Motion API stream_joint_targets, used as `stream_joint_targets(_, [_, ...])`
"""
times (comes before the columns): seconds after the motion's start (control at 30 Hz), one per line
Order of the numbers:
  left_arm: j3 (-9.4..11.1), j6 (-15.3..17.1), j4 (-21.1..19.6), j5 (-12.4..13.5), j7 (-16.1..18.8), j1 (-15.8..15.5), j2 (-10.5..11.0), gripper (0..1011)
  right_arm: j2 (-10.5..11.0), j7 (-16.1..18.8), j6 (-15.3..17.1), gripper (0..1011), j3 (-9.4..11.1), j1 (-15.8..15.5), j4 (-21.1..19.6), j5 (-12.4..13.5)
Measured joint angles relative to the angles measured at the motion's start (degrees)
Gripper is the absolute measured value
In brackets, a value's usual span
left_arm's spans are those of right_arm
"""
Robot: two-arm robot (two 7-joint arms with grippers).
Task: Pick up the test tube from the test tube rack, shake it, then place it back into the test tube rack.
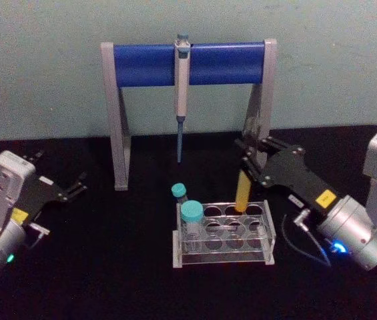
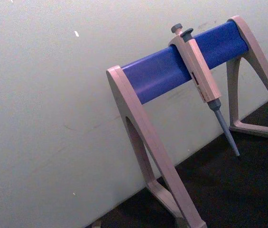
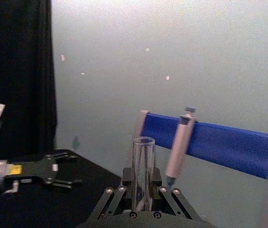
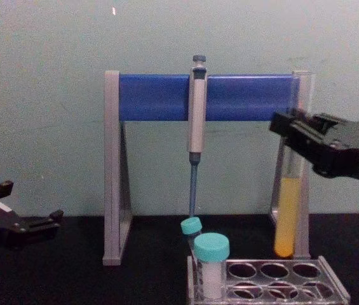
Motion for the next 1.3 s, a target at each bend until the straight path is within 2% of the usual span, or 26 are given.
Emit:
stream_joint_targets(0.17, [0.0,0.0,0.0,0.0,0.0,0.0,0.0,1001,-0.9,1.6,0.0,232,-1.8,1.7,1.7,0.7])
stream_joint_targets(0.27, [0.0,0.0,0.0,0.0,0.0,0.0,0.0,1001,-2.1,2.5,-0.6,232,-3.0,4.0,4.1,1.1])
stream_joint_targets(0.47, [0.0,0.0,0.0,0.0,0.0,0.0,0.0,1001,-3.9,2.9,-2.2,232,-4.0,7.4,7.9,1.3])
stream_joint_targets(0.67, [0.0,0.0,0.0,0.0,0.0,0.0,0.0,1001,-4.7,2.1,-3.1,232,-3.8,9.2,10.2,0.8])
stream_joint_targets(0.8, [0.0,0.0,0.0,0.0,0.0,0.0,0.0,1001,-4.8,0.8,-3.3,232,-2.9,9.6,11.1,0.3])
stream_joint_targets(1.3, [0.0,0.0,0.0,0.0,0.0,0.0,0.0,1001,-4.7,-0.1,-3.6,232,-1.2,8.9,10.7,-0.2])
